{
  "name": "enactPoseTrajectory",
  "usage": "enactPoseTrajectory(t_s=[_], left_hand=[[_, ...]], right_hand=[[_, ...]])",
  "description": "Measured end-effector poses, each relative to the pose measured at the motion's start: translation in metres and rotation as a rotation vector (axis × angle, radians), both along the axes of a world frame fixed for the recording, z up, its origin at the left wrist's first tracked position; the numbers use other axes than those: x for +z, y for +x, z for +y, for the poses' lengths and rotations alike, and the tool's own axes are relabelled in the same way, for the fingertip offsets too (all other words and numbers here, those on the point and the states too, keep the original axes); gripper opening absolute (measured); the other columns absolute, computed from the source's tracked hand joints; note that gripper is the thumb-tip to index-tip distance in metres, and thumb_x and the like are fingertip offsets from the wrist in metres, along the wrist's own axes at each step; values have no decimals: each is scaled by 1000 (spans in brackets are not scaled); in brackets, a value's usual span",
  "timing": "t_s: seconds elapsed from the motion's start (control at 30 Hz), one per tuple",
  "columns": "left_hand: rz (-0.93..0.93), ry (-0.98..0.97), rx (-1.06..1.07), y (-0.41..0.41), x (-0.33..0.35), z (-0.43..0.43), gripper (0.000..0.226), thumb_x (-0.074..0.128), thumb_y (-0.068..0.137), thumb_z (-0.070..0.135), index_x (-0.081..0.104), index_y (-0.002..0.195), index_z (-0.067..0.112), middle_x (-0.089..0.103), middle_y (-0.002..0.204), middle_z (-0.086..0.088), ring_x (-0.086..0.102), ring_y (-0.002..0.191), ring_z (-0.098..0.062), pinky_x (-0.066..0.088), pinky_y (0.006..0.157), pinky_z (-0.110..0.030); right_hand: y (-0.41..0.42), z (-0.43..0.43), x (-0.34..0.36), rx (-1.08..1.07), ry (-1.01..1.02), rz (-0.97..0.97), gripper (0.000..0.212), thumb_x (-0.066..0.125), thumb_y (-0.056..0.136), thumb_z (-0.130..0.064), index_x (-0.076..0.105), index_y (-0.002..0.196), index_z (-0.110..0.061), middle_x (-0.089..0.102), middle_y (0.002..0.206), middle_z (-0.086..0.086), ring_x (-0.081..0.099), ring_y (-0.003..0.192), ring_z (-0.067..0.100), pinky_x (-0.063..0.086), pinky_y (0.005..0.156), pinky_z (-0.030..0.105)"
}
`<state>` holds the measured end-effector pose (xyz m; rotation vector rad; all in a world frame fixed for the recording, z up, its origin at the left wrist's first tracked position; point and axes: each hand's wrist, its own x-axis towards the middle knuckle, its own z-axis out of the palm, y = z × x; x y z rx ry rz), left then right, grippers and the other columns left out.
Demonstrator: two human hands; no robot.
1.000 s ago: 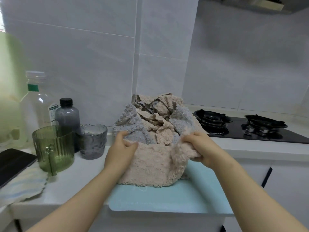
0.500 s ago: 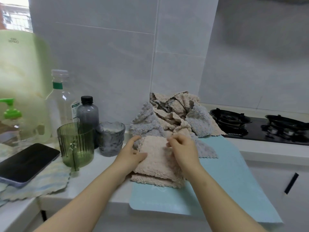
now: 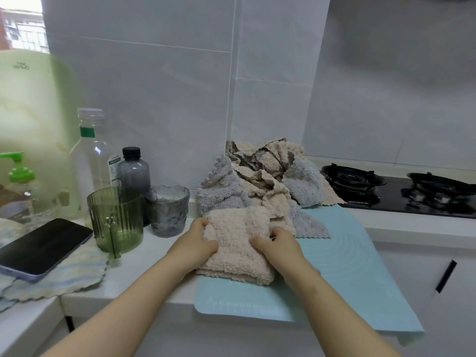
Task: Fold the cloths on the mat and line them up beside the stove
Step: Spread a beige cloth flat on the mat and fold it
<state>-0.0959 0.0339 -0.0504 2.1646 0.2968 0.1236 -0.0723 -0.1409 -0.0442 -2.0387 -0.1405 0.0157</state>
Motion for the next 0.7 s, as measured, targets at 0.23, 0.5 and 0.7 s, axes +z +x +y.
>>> enactPoseTrajectory(t_s=[0.23, 0.5, 0.7], left_hand=[[-236, -222, 76, 0, 5, -4, 76, 69, 80, 37, 25, 142, 30, 42, 137, -6, 40, 126, -24, 35, 106, -41], [-125, -599, -68, 21, 41, -32, 71, 64, 84, 29, 24, 142, 31, 56, 127, -6, 65, 87, -17, 52, 66, -26], [339, -1147, -110, 40, 57, -44, 49, 68, 62, 30, 59, 108, 15, 72, 89, -11, 66, 84, -27, 54, 75, -42]], right_hand=[[-13, -9, 17, 159, 612, 191, 16, 57, 89, -9, 53, 103, -15, 65, 102, 12, 66, 88, 27, 56, 71, 39], [24, -29, 40, 263, 1034, 532, 28, 48, 91, -20, 57, 112, -5, 69, 105, 21, 68, 93, 34, 56, 79, 43], [44, -42, 63, 217, 1123, 653, 48, 57, 69, -22, 58, 112, -1, 69, 103, 23, 70, 84, 33, 57, 73, 42]])
